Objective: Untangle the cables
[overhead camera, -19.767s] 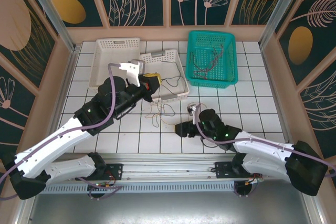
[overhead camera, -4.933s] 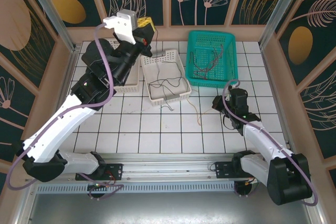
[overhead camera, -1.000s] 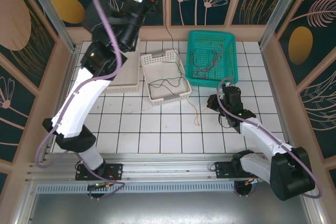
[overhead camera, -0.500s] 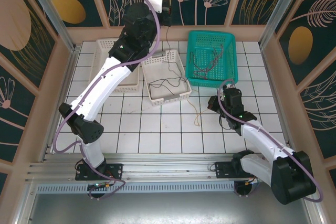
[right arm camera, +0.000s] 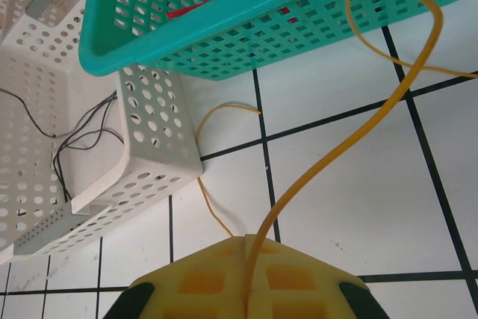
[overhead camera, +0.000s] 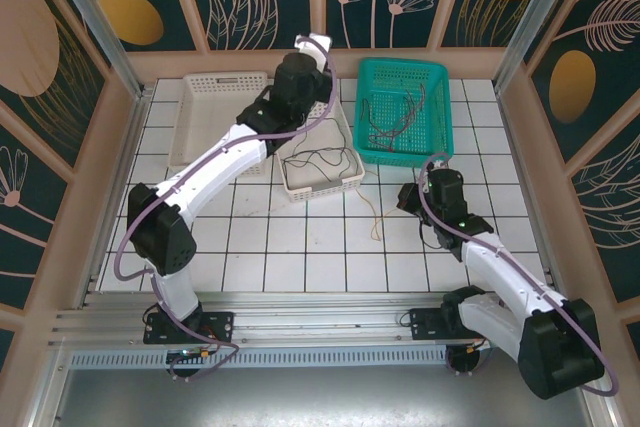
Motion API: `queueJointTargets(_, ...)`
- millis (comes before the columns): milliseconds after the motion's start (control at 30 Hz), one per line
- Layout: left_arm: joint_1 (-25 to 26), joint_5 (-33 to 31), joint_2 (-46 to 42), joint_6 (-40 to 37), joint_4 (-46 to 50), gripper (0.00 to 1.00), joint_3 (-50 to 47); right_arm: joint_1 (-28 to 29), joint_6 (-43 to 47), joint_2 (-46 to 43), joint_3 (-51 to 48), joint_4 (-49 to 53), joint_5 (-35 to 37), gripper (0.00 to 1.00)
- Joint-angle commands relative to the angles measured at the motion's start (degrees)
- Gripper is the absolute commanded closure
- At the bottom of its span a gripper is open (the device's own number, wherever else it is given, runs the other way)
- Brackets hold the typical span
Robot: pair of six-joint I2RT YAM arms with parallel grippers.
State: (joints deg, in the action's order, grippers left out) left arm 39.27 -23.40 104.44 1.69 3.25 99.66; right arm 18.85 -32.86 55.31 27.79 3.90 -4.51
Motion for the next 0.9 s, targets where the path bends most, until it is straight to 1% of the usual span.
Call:
queueJointTargets(0,-0.25,1.12,0.02,5.23,-0.87,1.00,-4.64,0.44,1.48,-1.76,2.68,2.18,0.65,1.00)
queueJointTargets(167,-0.24,4.51,0.91,12.74,-0.99,1.00,-13.08,0.45,1.84,-1.75,3.81,2.98,-0.09,1.00)
queueJointTargets(300,-0.24,5.48,3.71,17.10,-0.24,1.00,-16.40,0.50,1.91,-2.00,4.83,3.88,-0.67,1.00)
queueJointTargets(433,-0.25,7.95,6.79,18.58,0.24,1.00,-16.75,0.61,2.57,-2.97,7.56,5.53,-0.69,1.00)
queueJointTargets(567,-0.24,10.34,9.06,18.93,1.39,1.00,-16.08,0.80,3.97,-3.27,12.89,8.77,-0.70,1.00)
queueJointTargets(700,-0.29,11.21,9.46,19.99,1.76,0.89,-17.35,1.09,5.64,-3.89,18.85,11.83,-0.19,1.00)
queueJointTargets(800,-0.50,10.57,8.96,20.68,1.02,0.78,-19.60,1.23,6.90,-3.09,23.61,13.77,-1.04,1.00)
queueJointTargets(867,-1.13,11.40,8.91,21.59,1.23,0.66,-20.39,1.60,7.62,-2.14,26.67,14.76,-1.70,1.00)
